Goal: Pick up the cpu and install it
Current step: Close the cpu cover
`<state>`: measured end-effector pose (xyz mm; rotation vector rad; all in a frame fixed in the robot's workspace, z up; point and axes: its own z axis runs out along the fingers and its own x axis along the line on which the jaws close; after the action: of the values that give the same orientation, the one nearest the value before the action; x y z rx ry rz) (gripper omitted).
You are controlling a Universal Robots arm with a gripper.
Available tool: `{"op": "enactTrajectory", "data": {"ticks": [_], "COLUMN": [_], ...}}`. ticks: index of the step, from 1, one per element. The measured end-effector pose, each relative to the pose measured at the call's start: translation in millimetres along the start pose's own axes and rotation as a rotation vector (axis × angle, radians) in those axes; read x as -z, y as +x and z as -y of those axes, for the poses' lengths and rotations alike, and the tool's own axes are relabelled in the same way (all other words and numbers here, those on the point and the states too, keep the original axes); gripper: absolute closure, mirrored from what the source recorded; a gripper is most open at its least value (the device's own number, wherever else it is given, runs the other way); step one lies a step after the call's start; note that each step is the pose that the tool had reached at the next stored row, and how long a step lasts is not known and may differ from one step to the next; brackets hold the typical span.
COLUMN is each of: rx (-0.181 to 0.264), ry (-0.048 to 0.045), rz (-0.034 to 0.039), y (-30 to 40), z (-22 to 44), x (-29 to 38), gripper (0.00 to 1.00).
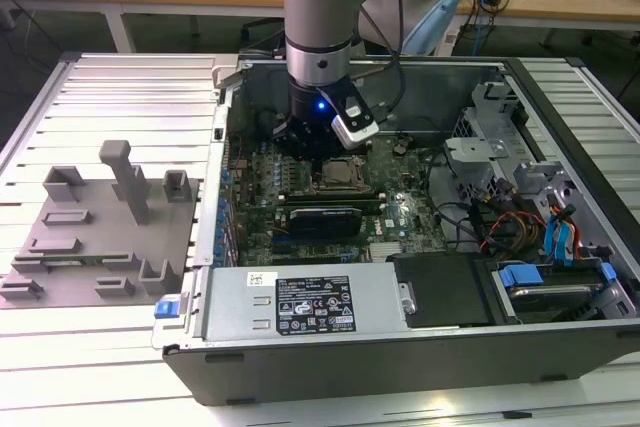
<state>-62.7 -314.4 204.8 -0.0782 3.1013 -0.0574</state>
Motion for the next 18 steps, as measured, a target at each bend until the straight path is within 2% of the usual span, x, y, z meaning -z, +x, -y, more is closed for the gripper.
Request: {"op": "enactTrajectory", "data": {"ticks": [12, 18], "rx": [0.000, 0.001], "ry": [0.0006, 0.0008], "rz": [0.0000, 0.0007], "y": [0.0, 1.4], "z": [0.3, 2.6], "x": [4.5, -0.4], "gripper": [0.89, 0.89]}}
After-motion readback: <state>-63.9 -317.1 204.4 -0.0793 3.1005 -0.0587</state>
